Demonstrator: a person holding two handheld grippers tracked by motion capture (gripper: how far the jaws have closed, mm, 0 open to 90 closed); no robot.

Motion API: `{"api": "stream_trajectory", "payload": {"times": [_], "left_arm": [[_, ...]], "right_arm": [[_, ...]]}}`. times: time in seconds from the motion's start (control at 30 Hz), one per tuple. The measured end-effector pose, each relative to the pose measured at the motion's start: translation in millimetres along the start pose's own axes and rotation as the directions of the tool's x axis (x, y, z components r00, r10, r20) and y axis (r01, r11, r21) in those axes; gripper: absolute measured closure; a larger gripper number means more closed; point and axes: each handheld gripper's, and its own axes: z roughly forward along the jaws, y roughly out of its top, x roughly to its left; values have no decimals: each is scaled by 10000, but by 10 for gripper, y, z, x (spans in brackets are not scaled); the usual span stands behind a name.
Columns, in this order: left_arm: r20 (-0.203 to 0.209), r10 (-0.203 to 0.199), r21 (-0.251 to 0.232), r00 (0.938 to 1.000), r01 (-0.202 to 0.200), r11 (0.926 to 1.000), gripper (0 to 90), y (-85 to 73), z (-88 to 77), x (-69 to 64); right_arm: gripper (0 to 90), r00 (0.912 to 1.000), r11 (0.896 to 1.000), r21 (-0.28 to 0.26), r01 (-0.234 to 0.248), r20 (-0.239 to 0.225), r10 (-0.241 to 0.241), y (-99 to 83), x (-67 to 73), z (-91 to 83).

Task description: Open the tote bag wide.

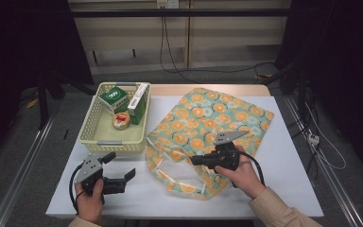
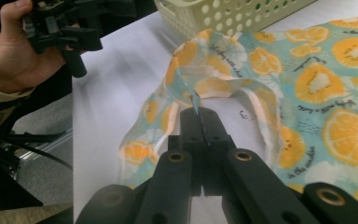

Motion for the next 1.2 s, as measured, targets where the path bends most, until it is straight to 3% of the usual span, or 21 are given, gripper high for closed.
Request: {"api": "stream_trajectory", "payload": {"times": [0.5, 0.8, 1.2], "left_arm": [[2, -29, 25, 10000, 29, 10000, 24, -5, 5, -1], [-3, -72, 23, 10000, 72, 10000, 24, -7, 4, -6], [-8, -55, 57, 10000, 55, 10000, 24, -9, 7, 1]], "right_arm": [[900, 9979, 9988, -414, -263, 586, 287, 54, -236, -131], [900, 9930, 9983, -351, -459, 1069, 494, 19, -448, -148], [900, 9818, 9925, -614, -1056, 1520, 1139, -17, -810, -230]]}}
